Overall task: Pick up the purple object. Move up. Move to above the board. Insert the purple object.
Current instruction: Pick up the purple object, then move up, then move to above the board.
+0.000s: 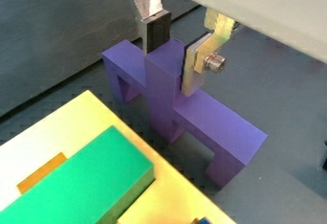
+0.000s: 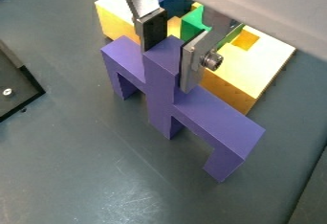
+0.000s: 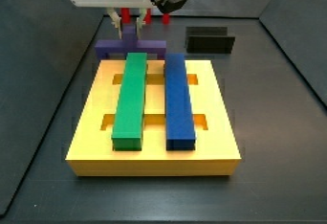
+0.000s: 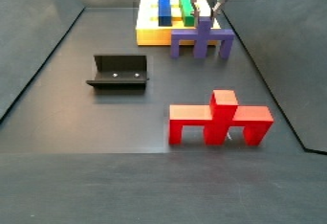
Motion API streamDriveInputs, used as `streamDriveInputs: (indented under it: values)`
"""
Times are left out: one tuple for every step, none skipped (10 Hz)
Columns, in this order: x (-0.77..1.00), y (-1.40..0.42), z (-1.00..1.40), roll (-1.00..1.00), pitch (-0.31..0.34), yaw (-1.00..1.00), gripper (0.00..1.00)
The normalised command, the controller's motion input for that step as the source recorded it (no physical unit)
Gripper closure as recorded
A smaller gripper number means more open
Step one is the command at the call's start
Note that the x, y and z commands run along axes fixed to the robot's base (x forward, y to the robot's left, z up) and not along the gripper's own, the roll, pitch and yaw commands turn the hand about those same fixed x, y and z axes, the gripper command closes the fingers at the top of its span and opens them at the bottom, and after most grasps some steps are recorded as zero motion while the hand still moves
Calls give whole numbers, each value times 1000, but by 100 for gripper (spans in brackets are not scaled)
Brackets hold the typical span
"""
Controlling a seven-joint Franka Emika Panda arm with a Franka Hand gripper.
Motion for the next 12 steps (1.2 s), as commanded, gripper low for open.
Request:
streamDriveInputs:
  values:
    - [0, 0, 0, 0, 0, 0, 100]
    - [0, 0, 0, 0, 0, 0, 100]
    - [0, 0, 0, 0, 0, 0, 100]
    - [0, 0, 0, 0, 0, 0, 100]
    - [0, 0, 0, 0, 0, 0, 100]
    - [0, 0, 0, 0, 0, 0, 100]
    - [0, 0, 0, 0, 0, 0, 100]
    - [0, 0, 833, 0, 0, 0, 100]
    - [-80, -58, 727, -6, 61, -49, 100]
    - [-108, -59, 617, -20, 90, -52, 100]
    - [-32, -9, 220, -92, 57, -32, 100]
    - [0, 0, 1400, 0, 0, 0, 100]
